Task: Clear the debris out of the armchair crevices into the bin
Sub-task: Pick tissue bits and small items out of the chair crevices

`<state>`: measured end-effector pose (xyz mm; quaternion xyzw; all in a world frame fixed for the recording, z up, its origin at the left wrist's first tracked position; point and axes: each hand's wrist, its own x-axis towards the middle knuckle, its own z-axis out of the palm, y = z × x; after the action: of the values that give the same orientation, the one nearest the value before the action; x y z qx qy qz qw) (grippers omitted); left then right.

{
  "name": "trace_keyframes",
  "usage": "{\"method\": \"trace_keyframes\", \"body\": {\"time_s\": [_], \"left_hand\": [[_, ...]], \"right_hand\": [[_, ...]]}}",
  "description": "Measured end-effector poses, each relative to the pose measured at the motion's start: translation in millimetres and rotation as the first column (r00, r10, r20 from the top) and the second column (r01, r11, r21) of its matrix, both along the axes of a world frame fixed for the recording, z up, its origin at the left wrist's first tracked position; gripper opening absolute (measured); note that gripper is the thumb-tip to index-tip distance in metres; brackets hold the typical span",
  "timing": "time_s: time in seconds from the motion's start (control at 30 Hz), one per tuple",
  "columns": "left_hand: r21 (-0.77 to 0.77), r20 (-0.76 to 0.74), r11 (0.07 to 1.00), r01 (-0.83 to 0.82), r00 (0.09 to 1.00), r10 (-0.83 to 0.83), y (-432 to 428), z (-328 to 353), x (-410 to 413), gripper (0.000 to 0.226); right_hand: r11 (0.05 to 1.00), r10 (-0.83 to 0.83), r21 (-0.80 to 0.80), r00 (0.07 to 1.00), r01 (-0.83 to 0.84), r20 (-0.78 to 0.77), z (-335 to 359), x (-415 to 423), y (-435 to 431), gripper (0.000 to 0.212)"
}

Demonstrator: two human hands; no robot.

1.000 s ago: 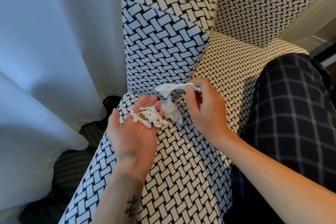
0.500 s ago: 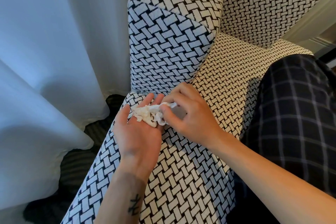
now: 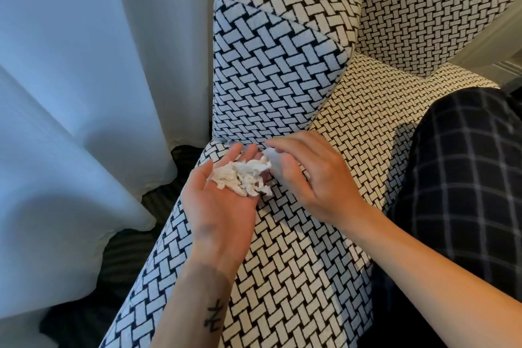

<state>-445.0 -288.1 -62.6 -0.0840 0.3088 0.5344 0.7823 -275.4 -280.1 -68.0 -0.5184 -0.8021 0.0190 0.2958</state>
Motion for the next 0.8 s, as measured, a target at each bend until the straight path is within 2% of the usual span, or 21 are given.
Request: {"method": "trace_keyframes", "body": {"time_s": [0.13, 0.3, 0.37, 0.57, 0.7, 0.8], "left_hand": [[0.010, 0.036, 1.000, -0.005, 0.999, 0.005, -0.2, -0.4, 1.0, 0.054], [0.017, 0.054, 1.000, -0.011, 0.999, 0.010, -0.6, -0.8, 1.6, 0.064], [0.017, 0.060, 1.000, -0.019, 0.998, 0.018, -0.3, -1.3, 1.5, 0.069], [0.006, 0.062, 1.000, -0.012, 0.998, 0.012, -1.6, -3.9, 1.1, 0.078], [0.006, 0.080, 1.000, -0.023, 0.997, 0.023, -2.7, -4.8, 2.1, 0.078], [0.016, 0.085, 1.000, -0.021, 0.996, 0.019, -2.9, -3.9, 3.0, 0.077]], "right_hand": [[0.991, -0.105, -0.072, 0.989, 0.113, 0.100, -9.1, 20.8, 0.8, 0.028], [0.967, -0.095, -0.207, 0.966, 0.147, 0.241, -20.4, 25.3, -7.2, 0.036], [0.964, -0.092, -0.218, 0.961, 0.151, 0.260, -21.6, 23.4, -7.0, 0.033], [0.944, -0.150, -0.281, 0.984, 0.170, 0.091, -20.1, 21.0, -6.4, 0.017], [0.962, -0.214, -0.188, 0.975, 0.200, -0.056, -11.6, 16.0, -7.4, 0.020], [0.977, -0.209, -0.060, 0.967, 0.203, -0.147, 2.7, 5.4, -4.4, 0.019]]}}
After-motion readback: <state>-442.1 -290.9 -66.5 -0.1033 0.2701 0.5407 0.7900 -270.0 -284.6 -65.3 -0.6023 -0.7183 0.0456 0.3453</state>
